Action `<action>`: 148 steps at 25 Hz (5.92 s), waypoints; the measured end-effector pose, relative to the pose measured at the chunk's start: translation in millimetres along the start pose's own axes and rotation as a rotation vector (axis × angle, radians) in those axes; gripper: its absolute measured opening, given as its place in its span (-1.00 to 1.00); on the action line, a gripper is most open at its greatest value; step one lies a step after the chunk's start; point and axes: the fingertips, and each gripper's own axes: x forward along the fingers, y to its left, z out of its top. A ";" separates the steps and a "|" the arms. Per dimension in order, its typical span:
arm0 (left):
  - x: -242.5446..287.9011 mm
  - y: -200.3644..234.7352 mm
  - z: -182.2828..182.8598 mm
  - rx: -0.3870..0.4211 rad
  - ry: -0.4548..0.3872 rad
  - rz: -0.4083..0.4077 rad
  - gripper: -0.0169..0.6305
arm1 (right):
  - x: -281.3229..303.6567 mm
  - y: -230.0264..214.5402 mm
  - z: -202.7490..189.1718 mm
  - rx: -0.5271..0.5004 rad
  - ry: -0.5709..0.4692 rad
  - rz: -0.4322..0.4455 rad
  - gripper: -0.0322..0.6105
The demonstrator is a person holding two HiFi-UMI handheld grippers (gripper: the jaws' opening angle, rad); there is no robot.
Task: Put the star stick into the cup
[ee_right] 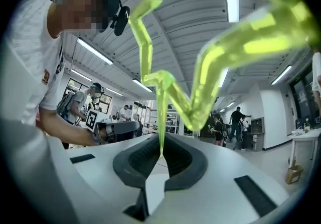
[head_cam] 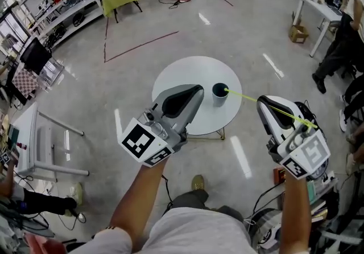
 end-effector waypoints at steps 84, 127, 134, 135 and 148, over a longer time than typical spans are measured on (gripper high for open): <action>51.8 110.0 -195.5 -0.149 0.270 0.142 -0.90 | 151.5 -75.5 -298.8 -0.056 0.813 0.418 -0.55; 90.3 87.7 -84.5 -0.048 0.083 0.038 -0.90 | 134.6 -83.4 -60.5 -0.006 0.073 0.266 -0.65; 96.4 77.5 -57.5 -0.019 0.046 0.015 -0.90 | 127.9 -77.8 -35.9 -0.005 -0.012 0.241 -0.80; 96.7 76.4 -54.2 -0.015 0.040 0.012 -0.90 | 127.8 -76.1 -33.3 -0.007 -0.020 0.241 -0.81; 94.8 62.2 -26.7 0.007 -0.009 0.000 -0.90 | 116.3 -64.9 -6.1 -0.045 -0.071 0.232 -0.86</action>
